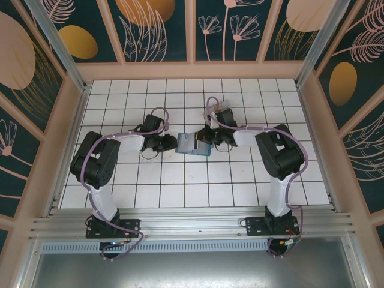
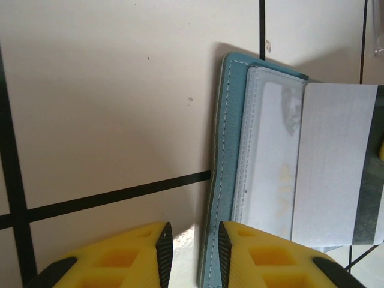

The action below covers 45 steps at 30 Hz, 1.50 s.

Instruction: Put the credit cards into the card holder

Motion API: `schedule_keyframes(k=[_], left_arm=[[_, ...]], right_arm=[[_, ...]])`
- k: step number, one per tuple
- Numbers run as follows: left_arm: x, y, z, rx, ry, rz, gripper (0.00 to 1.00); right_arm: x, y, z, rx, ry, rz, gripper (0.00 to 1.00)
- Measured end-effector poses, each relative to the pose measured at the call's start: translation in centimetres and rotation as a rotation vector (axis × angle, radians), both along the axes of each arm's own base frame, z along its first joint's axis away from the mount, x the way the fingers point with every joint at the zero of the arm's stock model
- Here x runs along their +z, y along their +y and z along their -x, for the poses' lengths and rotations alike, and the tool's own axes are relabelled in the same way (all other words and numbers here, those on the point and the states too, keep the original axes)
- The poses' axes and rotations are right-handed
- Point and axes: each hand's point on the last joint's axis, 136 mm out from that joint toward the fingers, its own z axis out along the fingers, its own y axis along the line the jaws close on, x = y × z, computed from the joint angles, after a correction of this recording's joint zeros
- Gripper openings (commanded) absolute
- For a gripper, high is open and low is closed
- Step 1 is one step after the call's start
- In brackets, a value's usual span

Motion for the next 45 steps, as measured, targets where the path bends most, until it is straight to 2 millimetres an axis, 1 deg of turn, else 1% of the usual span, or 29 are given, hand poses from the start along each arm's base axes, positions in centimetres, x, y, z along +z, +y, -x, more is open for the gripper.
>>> schedule_keyframes(k=[5, 9, 13, 16, 22, 25, 29, 35, 40, 45], left_arm=[[0.1, -0.5, 0.0, 0.002, -0.011, 0.012, 0.30], [0.2, -1.6, 0.2, -0.018, -0.031, 0.023, 0.30], [0.1, -1.8, 0.2, -0.019, -0.038, 0.024, 0.29], [0.1, -1.8, 0.2, -0.016, -0.039, 0.020, 0.29], [-0.1, -1.7, 0.1, -0.013, -0.039, -0.008, 0.29], [-0.1, -1.7, 0.1, -0.012, -0.043, -0.024, 0.30], [-0.2, -1.7, 0.1, -0.011, -0.045, -0.034, 0.30], [-0.3, -1.7, 0.1, -0.013, -0.045, -0.054, 0.30], [-0.4, -1.7, 0.0, -0.019, -0.036, -0.070, 0.30], [-0.4, -1.7, 0.1, -0.019, -0.035, -0.071, 0.30]], right_arm=[[-0.1, 0.6, 0.4, 0.004, -0.006, 0.014, 0.00], [-0.2, 0.6, 0.3, -0.001, -0.009, 0.020, 0.00], [-0.4, 0.2, 0.2, -0.015, -0.010, 0.037, 0.00], [-0.2, -0.7, 0.3, -0.034, -0.008, 0.045, 0.00], [1.2, -4.0, -0.3, -0.107, -0.010, 0.056, 0.00], [1.3, -4.7, -0.6, -0.121, -0.011, 0.056, 0.00], [1.2, -4.3, 0.0, -0.099, 0.002, 0.031, 0.00], [1.7, -3.9, 0.4, -0.071, 0.001, 0.000, 0.00], [2.7, -4.0, 0.1, -0.073, -0.021, -0.018, 0.00], [2.9, -4.0, -0.2, -0.075, -0.034, -0.025, 0.00]])
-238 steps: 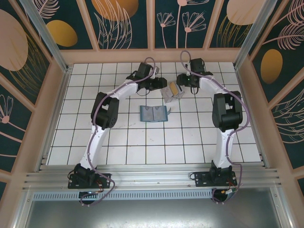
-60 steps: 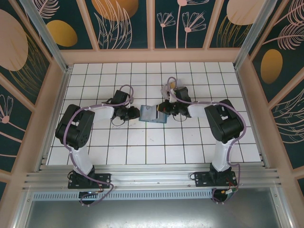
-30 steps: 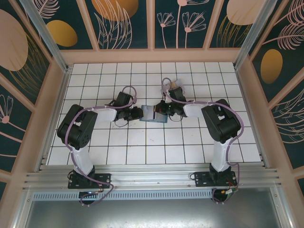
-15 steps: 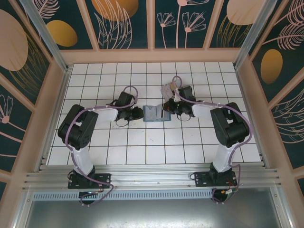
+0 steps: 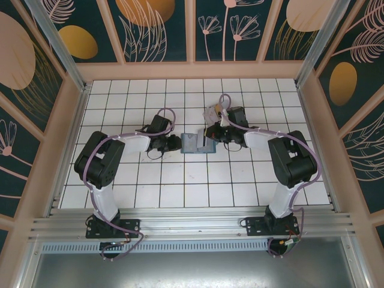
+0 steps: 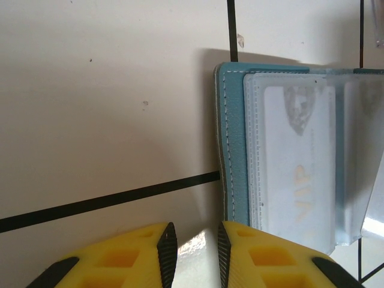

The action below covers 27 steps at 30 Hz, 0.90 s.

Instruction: Put the credit cards into the card holder

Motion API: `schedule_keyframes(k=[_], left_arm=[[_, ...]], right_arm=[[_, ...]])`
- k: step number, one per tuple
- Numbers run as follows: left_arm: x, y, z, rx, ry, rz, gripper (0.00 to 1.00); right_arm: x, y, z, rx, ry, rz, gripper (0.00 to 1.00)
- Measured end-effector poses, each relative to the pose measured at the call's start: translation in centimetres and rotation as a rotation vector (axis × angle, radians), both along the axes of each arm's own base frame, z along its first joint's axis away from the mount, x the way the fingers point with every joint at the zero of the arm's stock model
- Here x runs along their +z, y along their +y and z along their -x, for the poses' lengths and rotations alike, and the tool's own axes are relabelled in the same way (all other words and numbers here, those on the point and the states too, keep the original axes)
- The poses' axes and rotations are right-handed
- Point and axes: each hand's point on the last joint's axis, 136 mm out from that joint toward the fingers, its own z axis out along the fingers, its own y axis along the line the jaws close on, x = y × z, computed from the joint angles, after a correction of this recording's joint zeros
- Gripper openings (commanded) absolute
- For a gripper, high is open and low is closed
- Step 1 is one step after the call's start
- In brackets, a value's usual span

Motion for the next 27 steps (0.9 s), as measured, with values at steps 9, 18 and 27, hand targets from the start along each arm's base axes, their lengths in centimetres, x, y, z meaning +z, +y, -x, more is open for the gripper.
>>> schedule_keyframes(k=[9, 18, 27], left_arm=[[0.0, -0.1, 0.0, -0.001, -0.001, 0.000, 0.30], [0.0, -0.1, 0.0, -0.002, -0.002, -0.002, 0.30], [-0.1, -0.1, 0.0, -0.001, -0.006, -0.007, 0.30]], right_arm=[[-2.5, 0.2, 0.0, 0.003, 0.034, 0.032, 0.00], [-2.9, 0.6, 0.3, 0.012, 0.020, 0.082, 0.00], [-3.3, 1.8, 0.5, 0.039, 0.023, 0.092, 0.00]])
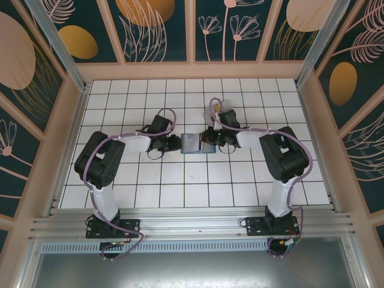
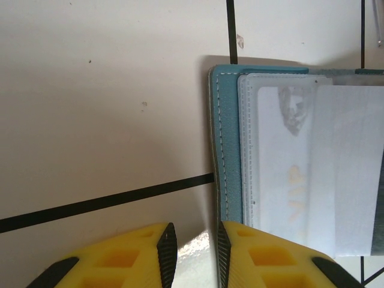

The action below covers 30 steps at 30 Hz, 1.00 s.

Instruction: Put the credit cards into the card holder

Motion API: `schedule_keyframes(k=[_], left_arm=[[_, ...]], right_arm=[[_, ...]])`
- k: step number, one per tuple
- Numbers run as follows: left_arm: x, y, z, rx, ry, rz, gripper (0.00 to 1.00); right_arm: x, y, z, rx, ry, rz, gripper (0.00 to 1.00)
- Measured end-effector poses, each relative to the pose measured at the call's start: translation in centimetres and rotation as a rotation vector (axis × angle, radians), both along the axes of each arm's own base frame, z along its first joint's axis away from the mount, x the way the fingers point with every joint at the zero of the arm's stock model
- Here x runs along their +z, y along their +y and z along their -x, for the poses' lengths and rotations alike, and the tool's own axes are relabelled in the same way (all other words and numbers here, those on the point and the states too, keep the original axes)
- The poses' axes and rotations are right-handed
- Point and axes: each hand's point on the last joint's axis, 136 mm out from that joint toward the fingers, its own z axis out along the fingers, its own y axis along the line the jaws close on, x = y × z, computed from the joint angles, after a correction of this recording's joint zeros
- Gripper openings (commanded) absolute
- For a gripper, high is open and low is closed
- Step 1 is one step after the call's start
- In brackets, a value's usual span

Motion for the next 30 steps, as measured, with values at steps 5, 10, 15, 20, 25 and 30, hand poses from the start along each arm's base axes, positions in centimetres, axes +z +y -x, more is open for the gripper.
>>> schedule_keyframes(k=[5, 10, 15, 20, 25, 30], left_arm=[[-0.1, 0.0, 0.0, 0.000, 0.001, -0.004, 0.30], [-0.1, -0.1, -0.1, 0.001, 0.006, -0.010, 0.30], [-0.2, -0.1, -0.1, 0.000, 0.012, -0.013, 0.30], [-0.1, -0.1, -0.1, 0.000, 0.012, -0.014, 0.30], [-0.2, -0.1, -0.1, 0.000, 0.013, -0.014, 0.29], [-0.2, -0.1, -0.1, 0.000, 0.022, -0.020, 0.29]], right_arm=[[-0.2, 0.6, 0.0, 0.014, 0.006, -0.005, 0.00], [-0.5, 0.9, -0.2, 0.017, 0.012, -0.006, 0.00], [-0.7, 2.3, -0.8, 0.038, 0.006, -0.009, 0.00], [-0.3, 4.2, -0.6, 0.073, -0.009, -0.016, 0.00], [-0.6, 4.4, -0.6, 0.091, -0.008, 0.000, 0.02], [-0.5, 4.9, -0.6, 0.118, -0.021, 0.010, 0.05]])
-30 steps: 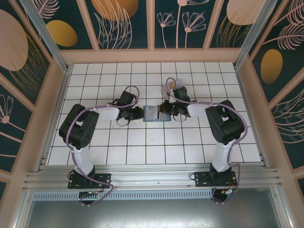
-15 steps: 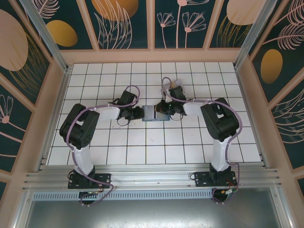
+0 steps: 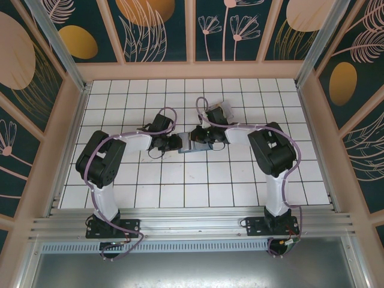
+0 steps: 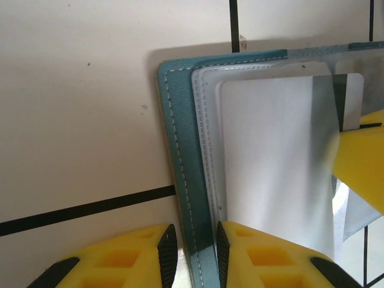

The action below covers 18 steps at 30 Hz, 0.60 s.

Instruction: Put the credit cards into the card holder

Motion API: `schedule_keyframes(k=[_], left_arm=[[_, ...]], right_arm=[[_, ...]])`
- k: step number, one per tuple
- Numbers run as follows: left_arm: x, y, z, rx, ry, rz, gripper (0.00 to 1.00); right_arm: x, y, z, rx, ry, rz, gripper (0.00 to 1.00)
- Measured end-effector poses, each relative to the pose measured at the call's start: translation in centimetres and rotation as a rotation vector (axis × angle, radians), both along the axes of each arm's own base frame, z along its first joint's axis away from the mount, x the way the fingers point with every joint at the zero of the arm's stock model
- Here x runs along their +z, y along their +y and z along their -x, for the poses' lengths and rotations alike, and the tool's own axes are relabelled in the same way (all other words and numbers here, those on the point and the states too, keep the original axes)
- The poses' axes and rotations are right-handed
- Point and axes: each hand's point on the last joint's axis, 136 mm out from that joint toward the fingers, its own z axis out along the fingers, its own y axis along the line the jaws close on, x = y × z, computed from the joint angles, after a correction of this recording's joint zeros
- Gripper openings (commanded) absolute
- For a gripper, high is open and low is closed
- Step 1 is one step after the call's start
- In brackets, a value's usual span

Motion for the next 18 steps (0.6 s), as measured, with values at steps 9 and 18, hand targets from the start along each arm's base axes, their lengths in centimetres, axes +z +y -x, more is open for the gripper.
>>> schedule_keyframes(k=[9, 18], left_arm=[[0.3, 0.1, 0.0, -0.003, -0.016, -0.039, 0.28], [0.6, 0.1, 0.0, -0.018, -0.026, -0.077, 0.28]], right_arm=[[-0.4, -0.8, 0.2, -0.001, 0.002, 0.046, 0.23], [3.0, -3.8, -1.2, -0.066, -0.049, 0.074, 0.26]])
